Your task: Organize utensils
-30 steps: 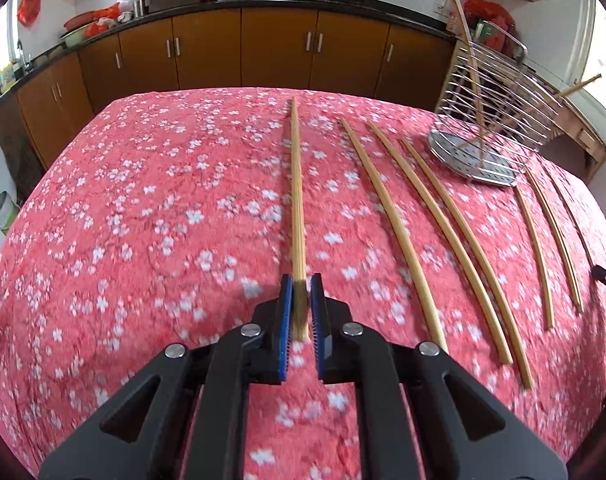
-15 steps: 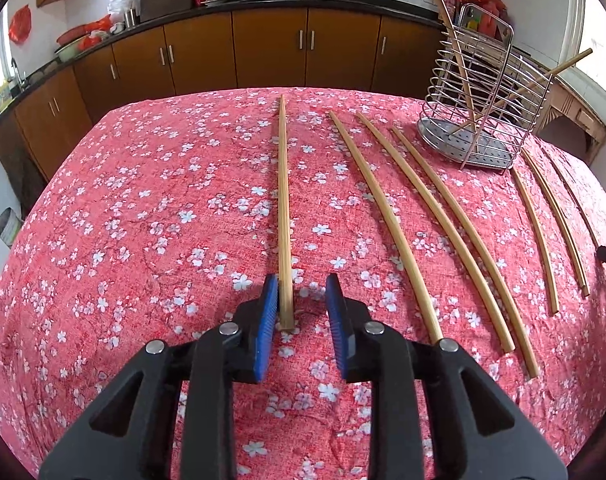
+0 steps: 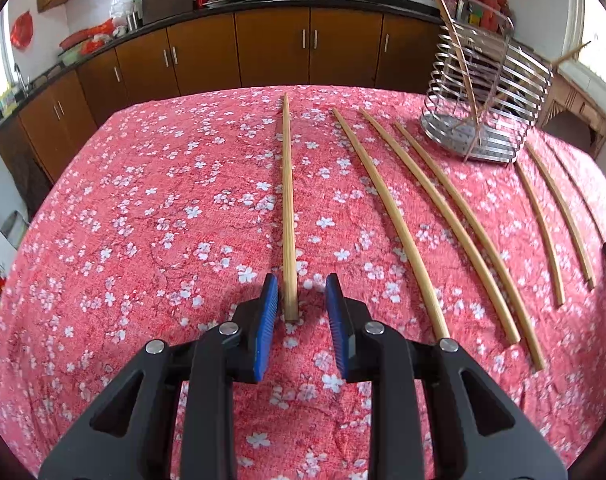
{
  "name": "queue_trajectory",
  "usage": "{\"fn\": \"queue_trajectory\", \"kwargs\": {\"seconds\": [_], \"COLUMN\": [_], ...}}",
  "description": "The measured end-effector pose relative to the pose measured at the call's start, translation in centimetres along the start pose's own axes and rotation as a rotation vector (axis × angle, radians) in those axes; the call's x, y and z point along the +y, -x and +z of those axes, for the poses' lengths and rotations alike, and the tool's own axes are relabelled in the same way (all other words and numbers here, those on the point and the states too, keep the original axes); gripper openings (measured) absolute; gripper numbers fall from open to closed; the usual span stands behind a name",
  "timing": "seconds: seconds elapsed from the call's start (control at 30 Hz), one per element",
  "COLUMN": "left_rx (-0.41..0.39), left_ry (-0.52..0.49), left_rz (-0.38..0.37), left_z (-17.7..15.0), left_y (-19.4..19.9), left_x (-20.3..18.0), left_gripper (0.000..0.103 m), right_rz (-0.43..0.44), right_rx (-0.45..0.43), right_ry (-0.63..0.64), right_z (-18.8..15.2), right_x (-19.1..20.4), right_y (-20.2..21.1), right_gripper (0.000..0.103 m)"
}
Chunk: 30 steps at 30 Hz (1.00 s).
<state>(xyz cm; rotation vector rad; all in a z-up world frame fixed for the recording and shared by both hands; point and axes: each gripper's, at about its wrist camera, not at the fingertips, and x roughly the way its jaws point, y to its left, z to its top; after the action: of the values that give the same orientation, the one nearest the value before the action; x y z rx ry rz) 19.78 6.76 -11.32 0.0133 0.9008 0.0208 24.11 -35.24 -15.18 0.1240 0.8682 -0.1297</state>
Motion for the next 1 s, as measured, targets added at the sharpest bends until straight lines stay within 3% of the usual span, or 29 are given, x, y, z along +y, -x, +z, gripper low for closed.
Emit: {"fn": "queue_trajectory", "kwargs": {"seconds": [0.1, 0.17, 0.37, 0.7, 1.0], "left_rx": [0.000, 0.000, -0.035, -0.344, -0.464], "left_ry": [-0.005, 0.012, 0.048, 0.081, 0.153], "left_rz": [0.010, 0.014, -0.012, -0.030, -0.007], "left_z": [-0.2, -0.3, -0.6, 2.6, 7.1], "left_y": [0.2, 0.2, 1.6, 10.6, 13.5], "left_x": [-0.3, 0.1, 1.3, 2.9, 4.3], "left_gripper": [0.021, 0.008, 0.007, 0.007, 0.007], "right_rz": [0.007, 0.015, 0.007, -0.002, 0.009], "right_rx": [-0.001, -0.004, -0.089, -0.359, -0.515], "right_ry": [-0.003, -0.011, 0.001, 0.043, 0.035], "right_z": [-0.1, -0.1, -0.6, 1.9, 6.7], "right_x": [-0.1, -0.4, -0.7, -0.3, 0.0], "right_y": [0.1, 0.3, 3.1, 11.5, 15.5], "right_gripper": [0.009, 0.008, 0.008, 0.008, 0.008]}}
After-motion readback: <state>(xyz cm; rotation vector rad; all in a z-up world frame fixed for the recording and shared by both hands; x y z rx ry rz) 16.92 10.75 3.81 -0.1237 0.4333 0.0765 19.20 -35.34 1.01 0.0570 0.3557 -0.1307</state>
